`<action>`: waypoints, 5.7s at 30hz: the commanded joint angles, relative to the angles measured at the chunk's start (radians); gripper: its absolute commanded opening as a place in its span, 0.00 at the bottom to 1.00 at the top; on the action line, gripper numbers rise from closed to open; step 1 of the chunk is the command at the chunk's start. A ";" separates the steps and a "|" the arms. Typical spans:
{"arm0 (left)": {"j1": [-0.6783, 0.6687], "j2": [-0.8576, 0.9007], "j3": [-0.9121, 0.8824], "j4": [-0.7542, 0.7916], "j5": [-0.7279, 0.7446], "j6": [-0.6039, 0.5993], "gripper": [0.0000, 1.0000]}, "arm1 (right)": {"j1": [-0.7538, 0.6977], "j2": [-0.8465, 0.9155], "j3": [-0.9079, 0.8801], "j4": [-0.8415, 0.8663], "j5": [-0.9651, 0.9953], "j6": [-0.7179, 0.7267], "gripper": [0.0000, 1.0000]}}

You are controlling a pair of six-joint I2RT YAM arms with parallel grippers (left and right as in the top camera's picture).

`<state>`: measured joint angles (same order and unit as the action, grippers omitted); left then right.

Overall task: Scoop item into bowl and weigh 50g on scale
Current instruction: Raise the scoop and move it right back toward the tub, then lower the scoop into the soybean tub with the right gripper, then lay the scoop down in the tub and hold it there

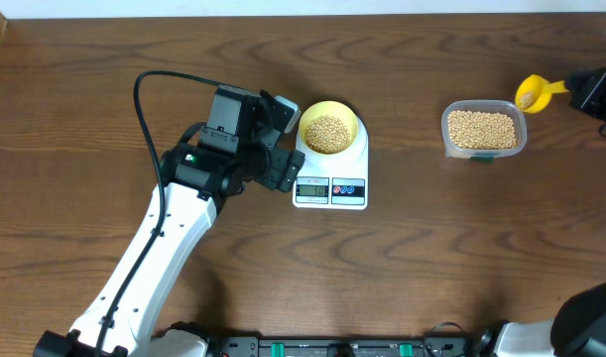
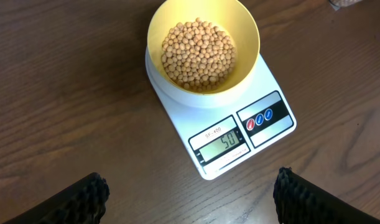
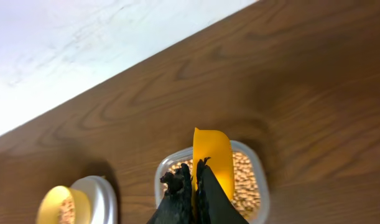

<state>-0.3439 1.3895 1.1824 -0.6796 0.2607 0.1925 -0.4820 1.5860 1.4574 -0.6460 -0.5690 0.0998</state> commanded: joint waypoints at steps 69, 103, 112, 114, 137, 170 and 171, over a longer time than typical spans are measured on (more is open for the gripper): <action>0.003 -0.002 -0.003 0.001 0.008 0.017 0.87 | 0.314 0.007 0.000 -0.058 0.369 0.000 0.02; 0.003 -0.002 -0.003 0.001 0.008 0.017 0.87 | 0.425 0.083 -0.038 -0.102 0.816 0.887 0.01; 0.003 -0.002 -0.003 0.001 0.008 0.016 0.87 | 0.433 0.083 -0.124 -0.010 0.821 0.940 0.01; 0.003 -0.002 -0.003 0.001 0.008 0.017 0.87 | 0.437 0.083 -0.132 0.003 0.821 0.939 0.01; 0.003 -0.002 -0.003 0.001 0.008 0.017 0.87 | 0.458 0.083 -0.132 -0.057 0.821 0.803 0.63; 0.003 -0.002 -0.003 0.001 0.008 0.016 0.87 | 0.458 0.083 -0.132 -0.120 0.670 0.035 0.99; 0.003 -0.002 -0.003 0.001 0.008 0.017 0.87 | 0.458 0.083 -0.132 -0.133 0.670 -0.001 0.99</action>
<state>-0.3439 1.3895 1.1824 -0.6792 0.2607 0.1925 -0.0303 1.6627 1.3315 -0.7616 0.1162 0.2581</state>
